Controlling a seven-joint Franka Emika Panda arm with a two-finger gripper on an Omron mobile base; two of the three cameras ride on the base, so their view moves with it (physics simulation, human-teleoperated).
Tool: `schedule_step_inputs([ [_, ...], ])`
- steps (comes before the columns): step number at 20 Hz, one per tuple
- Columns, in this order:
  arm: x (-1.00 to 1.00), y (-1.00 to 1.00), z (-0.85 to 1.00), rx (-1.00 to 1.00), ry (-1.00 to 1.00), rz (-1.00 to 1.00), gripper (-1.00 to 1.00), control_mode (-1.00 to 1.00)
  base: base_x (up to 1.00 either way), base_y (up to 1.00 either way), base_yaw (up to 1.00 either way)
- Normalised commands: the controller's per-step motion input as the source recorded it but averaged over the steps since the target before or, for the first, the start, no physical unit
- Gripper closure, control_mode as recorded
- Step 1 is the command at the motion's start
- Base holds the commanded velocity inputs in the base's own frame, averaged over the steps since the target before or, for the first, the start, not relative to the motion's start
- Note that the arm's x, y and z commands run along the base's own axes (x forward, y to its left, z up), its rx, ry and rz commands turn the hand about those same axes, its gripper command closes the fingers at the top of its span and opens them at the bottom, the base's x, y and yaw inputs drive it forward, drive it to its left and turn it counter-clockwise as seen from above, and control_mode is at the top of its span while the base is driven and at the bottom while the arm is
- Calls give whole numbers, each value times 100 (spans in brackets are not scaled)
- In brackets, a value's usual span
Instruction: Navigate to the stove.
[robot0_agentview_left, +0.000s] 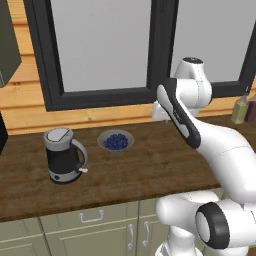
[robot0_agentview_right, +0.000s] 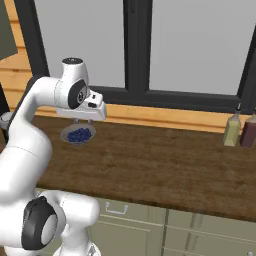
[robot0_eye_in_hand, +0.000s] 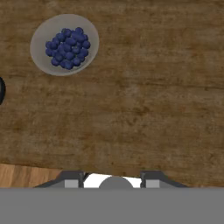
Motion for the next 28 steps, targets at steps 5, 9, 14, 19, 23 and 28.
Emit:
schedule_step_inputs([
  [5,-54,0,-10,0,0,0,-100,-100,0,0,0],
  [9,-90,0,-19,0,0,0,-100,-100,0,0,0],
  [14,-27,0,-11,0,0,0,-100,100,-29,0,7],
  [19,0,0,0,0,0,0,-100,100,-30,0,44],
  [23,0,0,0,0,0,0,-100,100,-3,2,71],
  [28,0,0,0,0,0,0,-100,100,0,12,79],
])
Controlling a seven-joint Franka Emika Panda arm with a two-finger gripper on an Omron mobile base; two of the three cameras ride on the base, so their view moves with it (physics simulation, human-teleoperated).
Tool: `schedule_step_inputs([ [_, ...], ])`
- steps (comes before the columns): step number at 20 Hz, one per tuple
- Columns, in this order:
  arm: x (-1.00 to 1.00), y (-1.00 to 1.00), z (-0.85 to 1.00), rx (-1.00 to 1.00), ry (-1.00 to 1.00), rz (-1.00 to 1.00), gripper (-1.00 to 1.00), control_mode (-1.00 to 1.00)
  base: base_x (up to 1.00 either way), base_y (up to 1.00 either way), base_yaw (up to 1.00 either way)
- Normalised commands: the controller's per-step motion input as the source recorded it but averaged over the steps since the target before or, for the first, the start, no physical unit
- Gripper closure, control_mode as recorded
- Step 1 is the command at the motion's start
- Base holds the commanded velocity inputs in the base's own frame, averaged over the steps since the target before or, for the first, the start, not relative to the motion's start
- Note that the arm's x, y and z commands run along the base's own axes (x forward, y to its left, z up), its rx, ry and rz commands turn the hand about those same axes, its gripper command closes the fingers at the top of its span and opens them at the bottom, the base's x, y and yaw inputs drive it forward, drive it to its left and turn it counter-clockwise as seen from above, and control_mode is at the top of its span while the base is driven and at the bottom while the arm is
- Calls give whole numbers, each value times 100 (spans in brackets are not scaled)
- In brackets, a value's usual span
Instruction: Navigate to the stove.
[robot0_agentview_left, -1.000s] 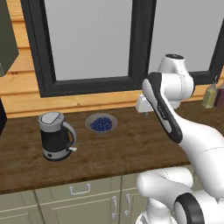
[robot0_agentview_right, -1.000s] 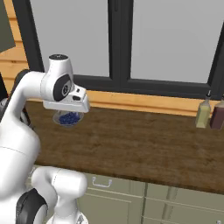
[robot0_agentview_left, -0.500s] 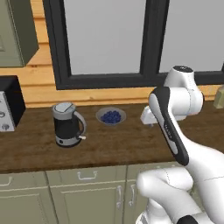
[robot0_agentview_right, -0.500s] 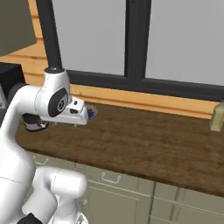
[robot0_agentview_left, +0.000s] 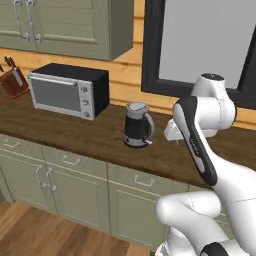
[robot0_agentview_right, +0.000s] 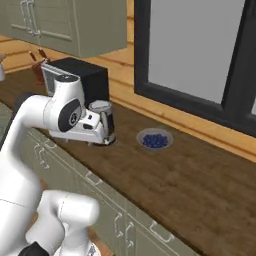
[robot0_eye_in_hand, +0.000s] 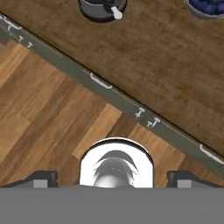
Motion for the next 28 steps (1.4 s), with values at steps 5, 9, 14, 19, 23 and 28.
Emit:
schedule_step_inputs([
  [5,0,0,0,0,0,0,-100,100,12,23,76],
  [9,0,0,0,0,0,0,-100,100,30,32,83],
  [14,0,0,0,0,0,0,-100,100,41,40,77],
  [19,0,0,0,0,0,0,-100,100,75,69,49],
  [23,0,0,0,0,0,0,-100,100,77,89,28],
  [28,0,0,0,0,0,0,-100,100,84,89,16],
])
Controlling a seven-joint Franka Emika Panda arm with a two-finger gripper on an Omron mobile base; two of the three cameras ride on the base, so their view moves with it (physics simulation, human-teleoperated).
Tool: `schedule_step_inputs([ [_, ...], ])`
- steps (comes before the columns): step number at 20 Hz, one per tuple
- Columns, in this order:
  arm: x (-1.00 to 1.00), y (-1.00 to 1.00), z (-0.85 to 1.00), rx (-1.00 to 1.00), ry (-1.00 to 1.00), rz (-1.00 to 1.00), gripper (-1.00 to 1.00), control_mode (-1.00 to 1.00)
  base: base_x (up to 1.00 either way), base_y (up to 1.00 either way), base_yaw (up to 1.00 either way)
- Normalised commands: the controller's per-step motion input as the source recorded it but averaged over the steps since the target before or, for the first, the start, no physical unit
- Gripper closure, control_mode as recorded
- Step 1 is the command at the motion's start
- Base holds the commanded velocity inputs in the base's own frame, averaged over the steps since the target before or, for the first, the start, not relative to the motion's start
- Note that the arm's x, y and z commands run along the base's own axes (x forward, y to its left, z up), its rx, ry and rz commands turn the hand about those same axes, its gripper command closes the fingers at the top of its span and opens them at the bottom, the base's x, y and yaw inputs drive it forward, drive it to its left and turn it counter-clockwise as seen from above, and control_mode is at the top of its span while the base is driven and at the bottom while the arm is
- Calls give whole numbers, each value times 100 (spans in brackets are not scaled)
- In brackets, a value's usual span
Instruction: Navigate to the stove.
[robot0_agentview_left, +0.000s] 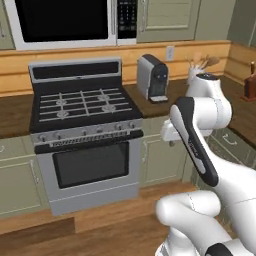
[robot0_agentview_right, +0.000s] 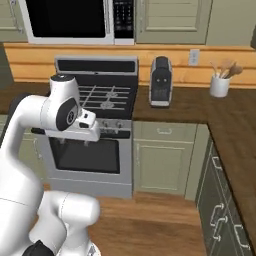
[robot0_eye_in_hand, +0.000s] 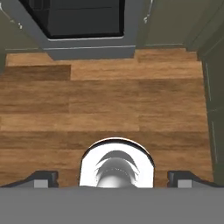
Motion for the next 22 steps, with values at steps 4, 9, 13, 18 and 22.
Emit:
schedule_step_inputs([
  [4,0,0,0,0,0,0,-100,100,88,75,11],
  [9,0,0,0,0,0,0,-100,100,89,34,8],
  [13,0,0,0,0,0,0,-100,100,83,15,4],
  [18,0,0,0,0,0,0,-100,100,58,20,1],
  [22,0,0,0,0,0,0,-100,100,40,32,0],
])
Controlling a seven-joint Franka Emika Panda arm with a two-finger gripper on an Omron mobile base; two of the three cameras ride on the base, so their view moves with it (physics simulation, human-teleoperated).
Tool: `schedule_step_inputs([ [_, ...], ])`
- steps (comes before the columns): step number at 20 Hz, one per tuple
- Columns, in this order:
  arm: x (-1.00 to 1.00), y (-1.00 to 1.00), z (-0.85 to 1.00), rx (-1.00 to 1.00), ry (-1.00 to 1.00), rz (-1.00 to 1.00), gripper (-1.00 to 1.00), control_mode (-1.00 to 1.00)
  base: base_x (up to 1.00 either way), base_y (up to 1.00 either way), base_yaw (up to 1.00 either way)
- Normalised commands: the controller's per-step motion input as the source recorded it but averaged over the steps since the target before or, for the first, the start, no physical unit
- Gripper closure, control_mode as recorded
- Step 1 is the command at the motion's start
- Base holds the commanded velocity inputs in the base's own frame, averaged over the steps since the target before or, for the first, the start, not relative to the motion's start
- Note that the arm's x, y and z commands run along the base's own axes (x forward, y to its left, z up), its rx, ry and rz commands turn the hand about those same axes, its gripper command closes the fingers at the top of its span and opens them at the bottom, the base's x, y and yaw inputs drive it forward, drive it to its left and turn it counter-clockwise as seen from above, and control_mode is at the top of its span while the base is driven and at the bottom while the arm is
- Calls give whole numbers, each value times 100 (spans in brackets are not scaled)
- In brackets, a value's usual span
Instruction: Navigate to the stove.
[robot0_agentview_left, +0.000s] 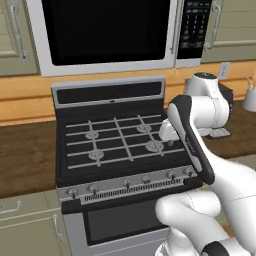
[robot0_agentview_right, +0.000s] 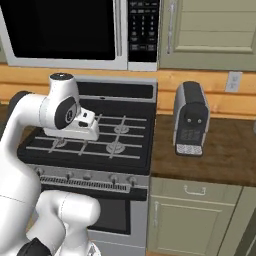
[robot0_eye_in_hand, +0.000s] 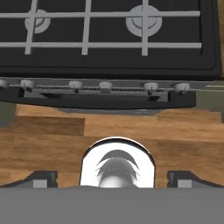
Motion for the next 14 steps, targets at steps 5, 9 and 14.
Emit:
schedule_step_inputs([
  [5,0,0,0,0,0,0,-100,100,25,38,0],
  [9,0,0,0,0,0,0,-100,100,31,46,0],
  [14,0,0,0,0,0,0,-100,100,40,27,0],
])
